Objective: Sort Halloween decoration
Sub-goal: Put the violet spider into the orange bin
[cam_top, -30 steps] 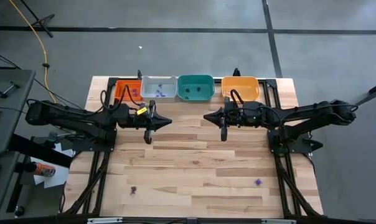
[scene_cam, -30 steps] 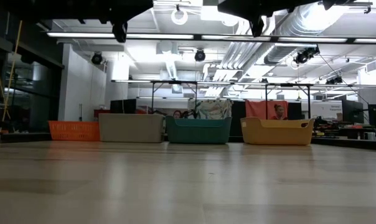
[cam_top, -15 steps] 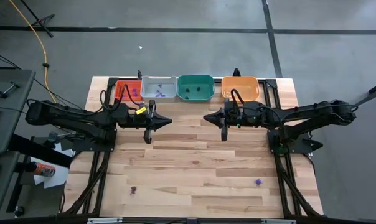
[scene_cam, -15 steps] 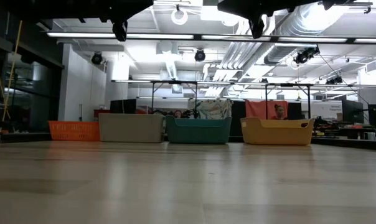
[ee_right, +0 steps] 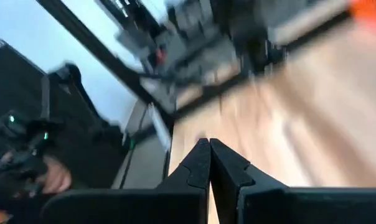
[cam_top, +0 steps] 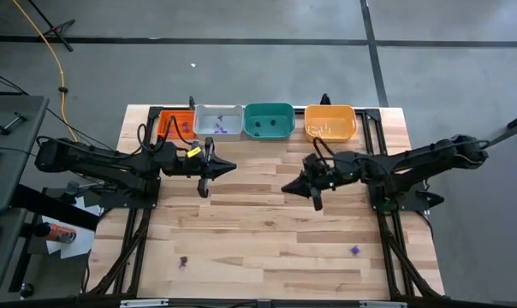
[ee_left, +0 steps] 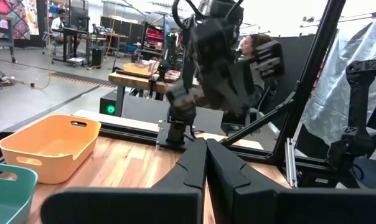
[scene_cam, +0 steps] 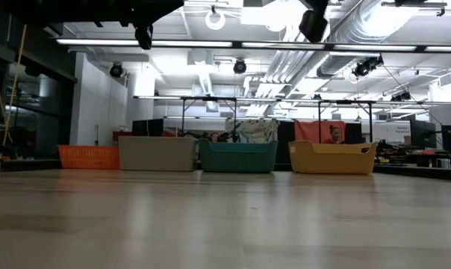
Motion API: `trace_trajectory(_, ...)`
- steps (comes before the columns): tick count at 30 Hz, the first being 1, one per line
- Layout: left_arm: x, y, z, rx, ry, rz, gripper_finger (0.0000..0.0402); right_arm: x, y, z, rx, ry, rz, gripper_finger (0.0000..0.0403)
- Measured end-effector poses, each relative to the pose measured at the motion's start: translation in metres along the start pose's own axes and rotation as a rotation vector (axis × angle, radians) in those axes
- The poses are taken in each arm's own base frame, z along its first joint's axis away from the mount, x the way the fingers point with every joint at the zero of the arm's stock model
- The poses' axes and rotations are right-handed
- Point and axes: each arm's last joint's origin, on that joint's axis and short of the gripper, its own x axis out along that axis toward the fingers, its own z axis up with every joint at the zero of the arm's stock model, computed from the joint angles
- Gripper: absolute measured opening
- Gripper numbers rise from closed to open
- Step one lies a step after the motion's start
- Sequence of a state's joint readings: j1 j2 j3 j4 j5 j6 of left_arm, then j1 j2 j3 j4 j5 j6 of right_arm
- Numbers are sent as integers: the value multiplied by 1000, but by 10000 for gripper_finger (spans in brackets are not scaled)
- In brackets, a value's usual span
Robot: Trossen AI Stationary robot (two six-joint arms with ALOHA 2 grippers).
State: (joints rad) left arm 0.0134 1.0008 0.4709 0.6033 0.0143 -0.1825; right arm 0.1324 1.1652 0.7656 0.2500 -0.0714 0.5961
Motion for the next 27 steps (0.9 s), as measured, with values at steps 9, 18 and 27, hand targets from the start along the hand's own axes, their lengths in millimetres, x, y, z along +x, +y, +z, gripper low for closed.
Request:
trace_trajectory(9, 0, 0, 0, -7, 1, 0, 0, -20, 27, -98, 311, 677, -281, 78)
trace_trajectory(18, 0, 0, -1, -29, 12, 2, 0, -47, 49, -183, 464, 1006, -729, 159)
trace_trajectory(27, 0, 0, -1, -40, 15, 3, 0, -52, 37, -204, 566, 1016, -1053, 153)
